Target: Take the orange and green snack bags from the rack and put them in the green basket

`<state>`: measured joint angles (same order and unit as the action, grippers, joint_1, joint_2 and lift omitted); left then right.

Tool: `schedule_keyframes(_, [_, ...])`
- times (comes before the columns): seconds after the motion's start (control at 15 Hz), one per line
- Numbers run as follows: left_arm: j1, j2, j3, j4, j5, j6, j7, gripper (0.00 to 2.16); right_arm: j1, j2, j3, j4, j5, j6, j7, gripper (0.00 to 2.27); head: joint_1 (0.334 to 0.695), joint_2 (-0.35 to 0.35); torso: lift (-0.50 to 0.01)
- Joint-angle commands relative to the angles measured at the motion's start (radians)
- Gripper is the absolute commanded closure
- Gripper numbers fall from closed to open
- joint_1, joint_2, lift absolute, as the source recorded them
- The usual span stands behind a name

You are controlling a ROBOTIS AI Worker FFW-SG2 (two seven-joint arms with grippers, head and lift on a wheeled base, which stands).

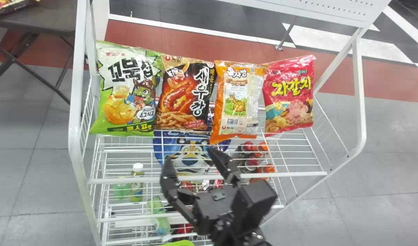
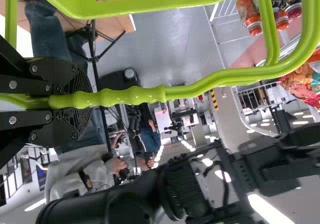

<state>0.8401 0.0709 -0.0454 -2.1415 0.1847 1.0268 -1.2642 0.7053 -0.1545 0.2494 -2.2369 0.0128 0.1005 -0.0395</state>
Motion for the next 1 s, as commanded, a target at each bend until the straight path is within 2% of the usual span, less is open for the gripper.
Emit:
schedule_keyframes(0.0, [-0.006, 0.003, -0.022, -0.001, -0.019, 0.006, 0.000, 2.15, -0.070, 0.013, 0.044, 0.056, 0.035, 0.003, -0.014, 0.14, 0.695, -0.329, 0.000])
schedule_keyframes(0.07, [-0.018, 0.020, -0.048, 0.000, -0.028, 0.019, 0.005, 2.15, -0.086, 0.026, 0.045, 0.077, 0.042, -0.003, -0.017, 0.14, 0.695, -0.298, 0.000])
schedule_keyframes(0.27, [-0.016, 0.036, -0.068, 0.003, -0.034, 0.031, 0.014, 2.15, -0.191, 0.036, 0.073, 0.148, 0.047, 0.025, -0.030, 0.14, 0.695, -0.281, 0.000])
schedule_keyframes(0.47, [0.001, 0.038, -0.070, 0.005, -0.039, 0.019, 0.012, 2.15, -0.293, 0.061, 0.091, 0.210, 0.035, 0.077, -0.030, 0.14, 0.695, -0.233, 0.000])
schedule_keyframes(0.93, [0.002, 0.043, -0.087, 0.005, -0.056, 0.006, 0.015, 2.15, -0.523, 0.131, 0.134, 0.395, 0.033, 0.132, -0.020, 0.14, 0.695, -0.128, 0.000])
